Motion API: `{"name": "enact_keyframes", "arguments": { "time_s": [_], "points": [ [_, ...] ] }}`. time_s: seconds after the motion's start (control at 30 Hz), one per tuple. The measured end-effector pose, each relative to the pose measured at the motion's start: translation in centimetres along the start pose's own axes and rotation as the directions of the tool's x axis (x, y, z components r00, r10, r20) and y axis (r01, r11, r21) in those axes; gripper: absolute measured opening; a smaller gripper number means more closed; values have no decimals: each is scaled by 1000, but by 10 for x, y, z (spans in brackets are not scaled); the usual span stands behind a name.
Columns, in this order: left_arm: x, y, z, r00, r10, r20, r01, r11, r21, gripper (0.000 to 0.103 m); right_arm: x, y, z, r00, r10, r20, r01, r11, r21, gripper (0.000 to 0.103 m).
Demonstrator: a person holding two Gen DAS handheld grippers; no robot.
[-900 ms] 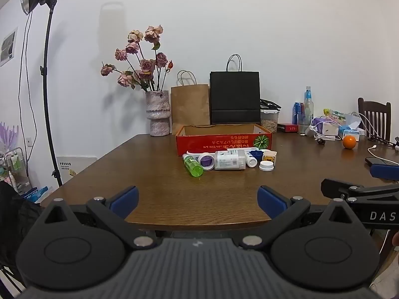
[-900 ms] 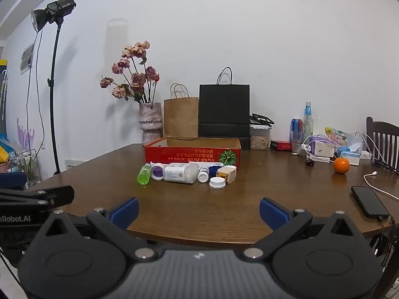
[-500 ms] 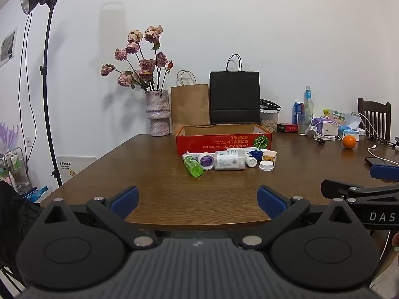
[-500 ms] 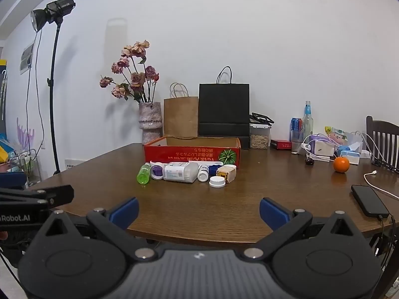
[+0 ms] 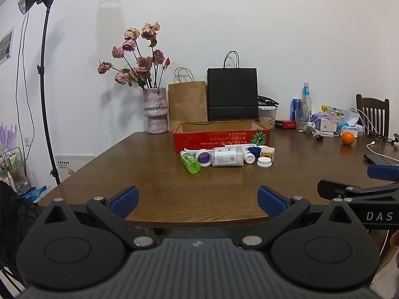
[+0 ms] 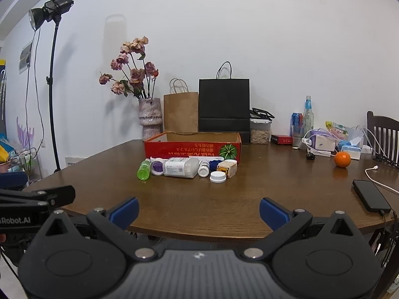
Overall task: Organize rigid objects
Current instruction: 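Move both tools toward the cluster of bottles in front of the red box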
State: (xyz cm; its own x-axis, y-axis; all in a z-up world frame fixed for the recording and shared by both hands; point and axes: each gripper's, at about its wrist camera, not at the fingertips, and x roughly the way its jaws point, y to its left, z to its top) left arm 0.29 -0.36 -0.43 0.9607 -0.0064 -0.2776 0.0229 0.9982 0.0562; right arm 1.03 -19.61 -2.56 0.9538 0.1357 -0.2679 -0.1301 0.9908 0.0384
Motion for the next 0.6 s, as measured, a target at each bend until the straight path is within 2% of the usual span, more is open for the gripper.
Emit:
{"name": "enact_keyframes", "arguments": {
  "time_s": [0.37,0.6],
  "points": [
    [9,2,-3,1000,4,-23,-4,1000,-1,103,9,8,-4,999,15,-29,-15,1000,1,103],
    [22,9,-2,998,38,-46,-39,999,-16,103,21,12,-7,998,28,-65,-28,999,-14,103]
  ]
}}
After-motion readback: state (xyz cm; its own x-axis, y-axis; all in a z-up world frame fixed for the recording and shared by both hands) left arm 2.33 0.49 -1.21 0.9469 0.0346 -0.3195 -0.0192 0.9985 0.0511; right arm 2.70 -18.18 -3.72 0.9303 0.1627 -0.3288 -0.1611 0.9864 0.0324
